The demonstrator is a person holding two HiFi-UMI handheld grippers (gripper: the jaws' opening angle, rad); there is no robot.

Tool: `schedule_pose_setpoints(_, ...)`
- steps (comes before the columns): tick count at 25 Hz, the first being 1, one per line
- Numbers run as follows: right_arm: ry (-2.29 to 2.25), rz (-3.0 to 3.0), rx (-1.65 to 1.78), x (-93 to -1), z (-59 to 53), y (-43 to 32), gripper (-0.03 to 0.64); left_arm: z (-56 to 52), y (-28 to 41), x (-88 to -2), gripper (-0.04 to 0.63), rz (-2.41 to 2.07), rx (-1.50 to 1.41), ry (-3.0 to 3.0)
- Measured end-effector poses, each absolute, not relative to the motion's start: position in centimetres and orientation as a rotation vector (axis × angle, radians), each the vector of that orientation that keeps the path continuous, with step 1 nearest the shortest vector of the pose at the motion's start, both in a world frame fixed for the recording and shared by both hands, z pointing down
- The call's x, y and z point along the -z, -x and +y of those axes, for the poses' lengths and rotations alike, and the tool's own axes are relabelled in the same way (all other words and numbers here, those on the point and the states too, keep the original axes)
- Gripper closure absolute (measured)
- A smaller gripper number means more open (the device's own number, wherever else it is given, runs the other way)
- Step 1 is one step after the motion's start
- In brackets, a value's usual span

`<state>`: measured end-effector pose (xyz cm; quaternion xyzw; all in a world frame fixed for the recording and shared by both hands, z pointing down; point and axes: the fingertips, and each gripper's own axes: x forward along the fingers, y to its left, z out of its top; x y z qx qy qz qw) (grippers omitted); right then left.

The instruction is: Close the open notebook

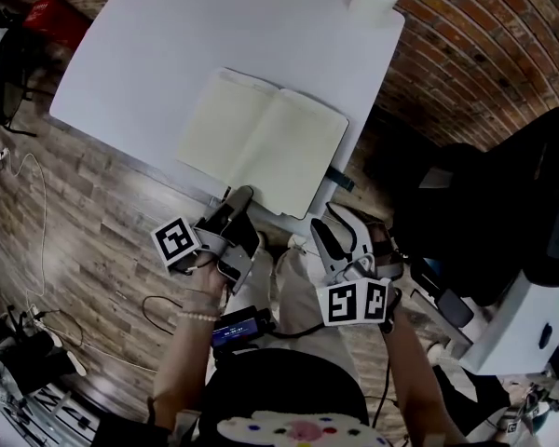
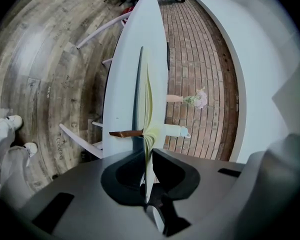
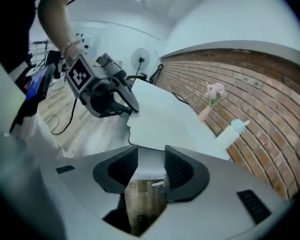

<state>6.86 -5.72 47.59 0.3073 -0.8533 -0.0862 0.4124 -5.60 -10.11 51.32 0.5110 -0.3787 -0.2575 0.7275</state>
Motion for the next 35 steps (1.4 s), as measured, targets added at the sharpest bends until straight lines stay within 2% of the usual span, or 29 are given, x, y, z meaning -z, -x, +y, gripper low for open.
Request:
schedule_pose_setpoints(9, -0.495, -2.001, 0.589, -50.1, -6.6, -5.7, 0.431, -10.2, 5.6, -51.3, 0.534, -0.797, 0.588, -1.116)
schedule_pose_setpoints(29, -0.316, -1.944, 0.826, -49.9, -8.9, -4.2, 0.431, -10.4, 5.3, -51.2, 0.535, -0.754, 0.616, -1.121)
schedule_pose_setpoints(35, -0.29, -1.93, 0.865, -48.9, -8.8, -3.4, 0.479, -10.5, 5.6, -50.5, 0.509, -0.738, 0.601, -1.17)
